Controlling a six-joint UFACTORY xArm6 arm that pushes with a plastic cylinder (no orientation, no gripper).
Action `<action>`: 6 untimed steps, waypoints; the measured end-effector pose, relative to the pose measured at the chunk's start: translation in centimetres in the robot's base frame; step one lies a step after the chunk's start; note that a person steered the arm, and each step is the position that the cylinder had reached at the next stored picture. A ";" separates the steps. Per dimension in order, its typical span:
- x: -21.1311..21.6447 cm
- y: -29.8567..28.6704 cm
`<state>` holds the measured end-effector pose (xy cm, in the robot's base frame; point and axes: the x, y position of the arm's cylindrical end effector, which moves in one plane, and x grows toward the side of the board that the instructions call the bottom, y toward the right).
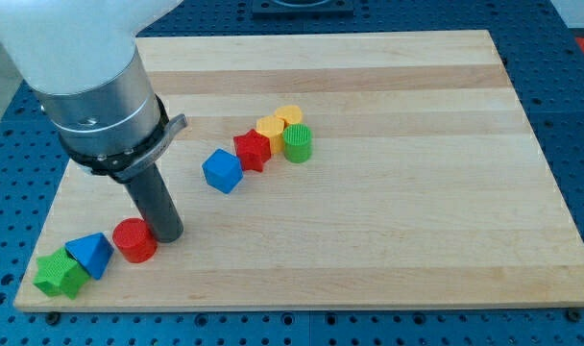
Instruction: Slide the blue cube slightly down
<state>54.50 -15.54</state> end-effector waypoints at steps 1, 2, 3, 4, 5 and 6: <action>0.0 0.0; -0.3 1.2; -0.3 1.3; -0.3 1.3; -0.6 1.3; -2.9 5.4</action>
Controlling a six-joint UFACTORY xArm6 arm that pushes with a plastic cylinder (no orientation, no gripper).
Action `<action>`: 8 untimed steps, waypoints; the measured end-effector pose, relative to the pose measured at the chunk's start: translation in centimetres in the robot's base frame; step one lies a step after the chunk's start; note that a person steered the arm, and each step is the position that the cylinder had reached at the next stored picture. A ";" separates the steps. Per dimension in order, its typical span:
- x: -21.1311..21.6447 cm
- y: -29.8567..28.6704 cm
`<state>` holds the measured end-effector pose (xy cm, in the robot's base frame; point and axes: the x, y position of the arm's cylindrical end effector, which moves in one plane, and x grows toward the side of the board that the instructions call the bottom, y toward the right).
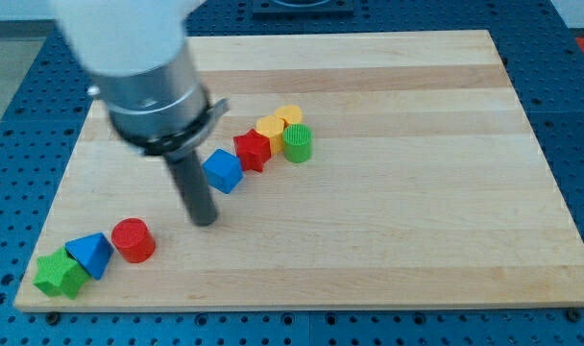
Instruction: Slide the blue cube slightly down
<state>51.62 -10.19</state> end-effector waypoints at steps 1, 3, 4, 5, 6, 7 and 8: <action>-1.6 5.7; -7.2 1.2; -7.9 -3.0; -6.4 -3.1; -3.7 -3.2; -2.5 -1.6; -0.8 1.3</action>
<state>50.86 -8.85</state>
